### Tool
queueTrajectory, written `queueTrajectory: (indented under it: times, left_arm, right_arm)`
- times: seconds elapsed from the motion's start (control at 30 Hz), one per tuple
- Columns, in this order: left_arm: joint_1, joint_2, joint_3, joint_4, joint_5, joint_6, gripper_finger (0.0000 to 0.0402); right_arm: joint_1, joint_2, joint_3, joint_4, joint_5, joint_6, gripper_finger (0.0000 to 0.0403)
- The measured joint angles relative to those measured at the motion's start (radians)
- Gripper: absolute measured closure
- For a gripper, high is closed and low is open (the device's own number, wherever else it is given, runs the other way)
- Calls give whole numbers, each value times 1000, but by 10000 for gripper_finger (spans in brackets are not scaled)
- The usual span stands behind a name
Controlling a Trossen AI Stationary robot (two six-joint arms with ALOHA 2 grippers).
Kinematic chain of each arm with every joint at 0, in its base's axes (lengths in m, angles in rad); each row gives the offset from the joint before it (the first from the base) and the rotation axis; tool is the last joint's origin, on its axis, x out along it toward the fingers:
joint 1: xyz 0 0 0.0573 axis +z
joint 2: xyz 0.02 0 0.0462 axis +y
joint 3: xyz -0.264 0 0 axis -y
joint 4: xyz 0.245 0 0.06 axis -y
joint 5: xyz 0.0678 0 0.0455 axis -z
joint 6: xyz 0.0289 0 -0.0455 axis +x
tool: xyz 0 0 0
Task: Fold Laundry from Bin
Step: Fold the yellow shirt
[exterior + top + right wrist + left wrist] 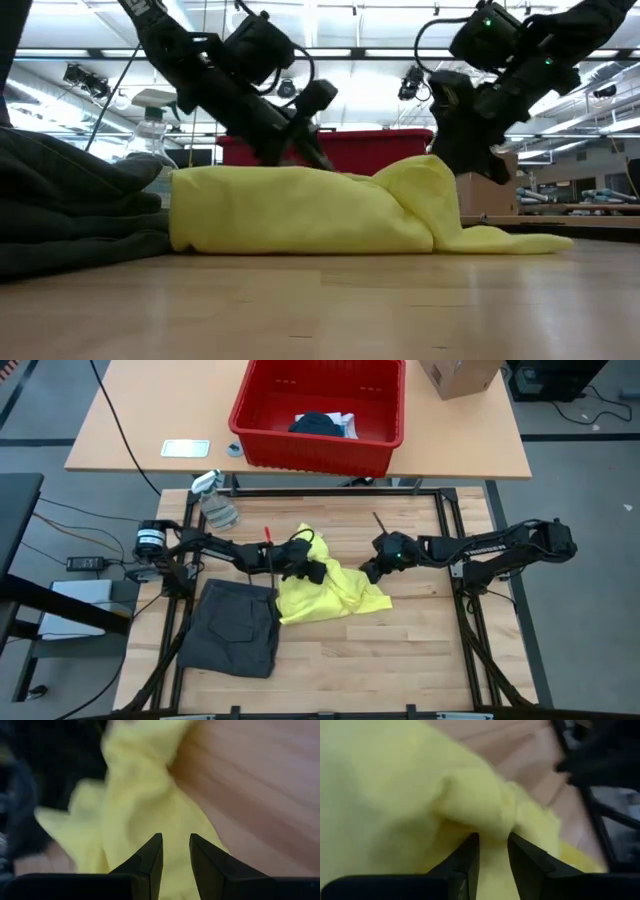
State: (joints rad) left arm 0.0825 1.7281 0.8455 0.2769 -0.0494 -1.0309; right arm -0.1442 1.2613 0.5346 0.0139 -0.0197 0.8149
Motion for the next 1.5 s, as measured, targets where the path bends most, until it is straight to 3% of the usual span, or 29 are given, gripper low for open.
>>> queueTrajectory:
  times: [0.1,0.23,0.33,0.47,0.63,0.7,0.8,0.93,1.13,1.27,1.5]
  left_arm:
    - [1,16,-1,-53,9,28,323]
    - [31,21,-2,-102,35,46,389]
    - [56,21,1,-35,98,96,397]
    - [95,36,58,21,244,246,399]
    - [115,84,114,-3,565,386,400]
    - [90,79,137,-8,603,428,400]
    - [61,41,151,-137,542,449,400]
    - [50,-23,172,-346,311,381,401]
    - [18,-57,177,-396,84,230,395]
    - [1,-57,183,-400,21,135,358]
    - [-4,-57,189,-380,-71,-24,259]
  right_arm:
    - [-19,0,0,77,-4,-19,298]
    - [-35,0,0,106,1,-29,298]
    - [-36,0,0,96,1,-30,298]
    - [-36,0,0,78,1,-29,298]
    - [-42,0,0,76,-57,-49,298]
    - [-48,0,0,82,-105,-75,298]
    - [-49,0,0,78,-154,-102,298]
    - [-48,0,0,52,-152,-104,298]
    - [-49,0,0,4,-140,-137,298]
    - [-56,0,0,-18,-138,-186,298]
    - [-80,0,0,-56,-162,-263,298]
